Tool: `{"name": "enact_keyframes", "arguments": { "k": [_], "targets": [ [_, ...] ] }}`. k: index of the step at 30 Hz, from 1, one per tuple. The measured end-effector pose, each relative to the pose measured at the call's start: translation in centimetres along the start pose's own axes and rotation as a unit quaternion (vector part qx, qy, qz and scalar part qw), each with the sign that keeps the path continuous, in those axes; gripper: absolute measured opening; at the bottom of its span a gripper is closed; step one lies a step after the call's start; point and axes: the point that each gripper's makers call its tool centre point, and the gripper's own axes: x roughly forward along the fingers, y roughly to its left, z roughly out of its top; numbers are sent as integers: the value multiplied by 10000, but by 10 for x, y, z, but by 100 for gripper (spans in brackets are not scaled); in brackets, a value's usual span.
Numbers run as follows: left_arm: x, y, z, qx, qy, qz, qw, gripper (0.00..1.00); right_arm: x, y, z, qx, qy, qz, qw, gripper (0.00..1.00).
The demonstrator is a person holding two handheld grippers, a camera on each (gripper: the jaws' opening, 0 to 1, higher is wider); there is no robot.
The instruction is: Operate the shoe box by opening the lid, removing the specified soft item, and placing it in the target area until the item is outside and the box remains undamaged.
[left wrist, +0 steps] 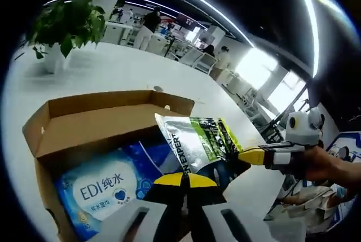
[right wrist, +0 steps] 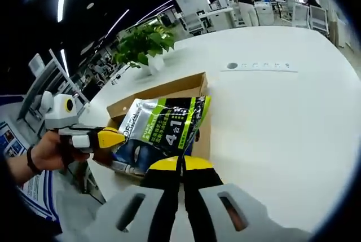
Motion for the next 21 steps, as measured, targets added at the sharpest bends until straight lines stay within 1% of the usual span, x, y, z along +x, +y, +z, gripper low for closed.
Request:
{"name": "enact_keyframes", "arguments": {
  "k": [6, 7, 8, 9, 14, 21],
  "targets": [
    [12, -21, -1, 164, 104, -154, 9997, 0, -22, -17, -7, 147, -119, -158, 9997, 0],
    [16, -28, -2, 203, 134, -206, 9995, 0, -24, -18, -7, 152, -123, -168, 9997, 0],
    [17, -29, -2, 214, 145, -218, 9994, 0, -27, -20, -8, 161, -132, -193, 9996, 0],
    [21, -36, -4, 269, 191, -268, 9991, 0, -32, -24, -9, 177, -150, -231, 9995, 0],
    [31, -52, -8, 378, 292, -393, 9981, 0, -49, -38, -16, 306, -254, -363, 9985, 0],
    [47, -79, -18, 588, 497, -610, 9952, 0, -73, -58, -35, 551, -346, -569, 9963, 0]
  ]
}}
